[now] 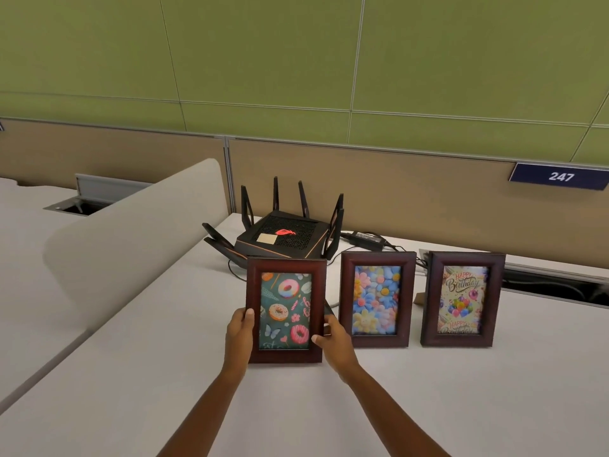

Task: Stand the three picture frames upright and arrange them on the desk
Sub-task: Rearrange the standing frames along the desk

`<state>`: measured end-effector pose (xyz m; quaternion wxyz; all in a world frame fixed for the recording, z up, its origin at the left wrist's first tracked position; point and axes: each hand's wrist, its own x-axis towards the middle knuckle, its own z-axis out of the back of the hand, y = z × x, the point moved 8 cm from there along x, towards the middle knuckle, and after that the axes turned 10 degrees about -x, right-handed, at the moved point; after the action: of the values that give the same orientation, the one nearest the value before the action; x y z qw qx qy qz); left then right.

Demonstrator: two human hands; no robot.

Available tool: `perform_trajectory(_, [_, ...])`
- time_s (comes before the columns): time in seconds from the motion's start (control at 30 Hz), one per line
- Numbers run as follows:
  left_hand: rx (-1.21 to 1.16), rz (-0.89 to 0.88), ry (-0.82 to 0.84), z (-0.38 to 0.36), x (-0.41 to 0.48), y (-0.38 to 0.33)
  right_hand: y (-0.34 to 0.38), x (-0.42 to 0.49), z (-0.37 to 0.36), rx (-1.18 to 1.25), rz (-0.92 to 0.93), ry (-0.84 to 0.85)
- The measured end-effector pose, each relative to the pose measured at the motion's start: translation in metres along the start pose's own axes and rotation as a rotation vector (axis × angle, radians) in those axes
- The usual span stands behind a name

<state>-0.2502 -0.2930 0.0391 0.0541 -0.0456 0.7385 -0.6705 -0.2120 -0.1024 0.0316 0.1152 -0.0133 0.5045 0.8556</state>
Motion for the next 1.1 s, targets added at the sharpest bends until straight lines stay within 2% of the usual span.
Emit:
perform_trajectory(0.23, [-0.170, -0.041, 0.067, -0.013, -0.024, -0.021, -0.001, -0.031, 0.020, 0.086, 0.086, 0.021])
perform_trajectory(0.5, [-0.235, -0.081, 0.149, -0.066, -0.064, -0.040, -0.017, -0.066, 0.087, 0.166, 0.163, 0.011])
perform_trajectory(0.63, [-0.286, -0.080, 0.222, -0.116, -0.089, -0.044, -0.035, -0.084, 0.135, 0.235, 0.185, 0.058])
perform_trajectory(0.87, [-0.479, 0.073, 0.265, -0.227, -0.136, -0.033, -0.082, -0.106, 0.227, 0.426, 0.093, 0.041])
perform_trajectory(1.0, [-0.452, 0.146, 0.350, -0.292, -0.164, -0.020, -0.114, -0.116, 0.277, 0.473, 0.036, 0.061])
perform_trajectory(1.1, [-0.411, 0.167, 0.432, -0.340, -0.181, -0.014, -0.143, -0.123, 0.313, 0.510, 0.003, 0.015])
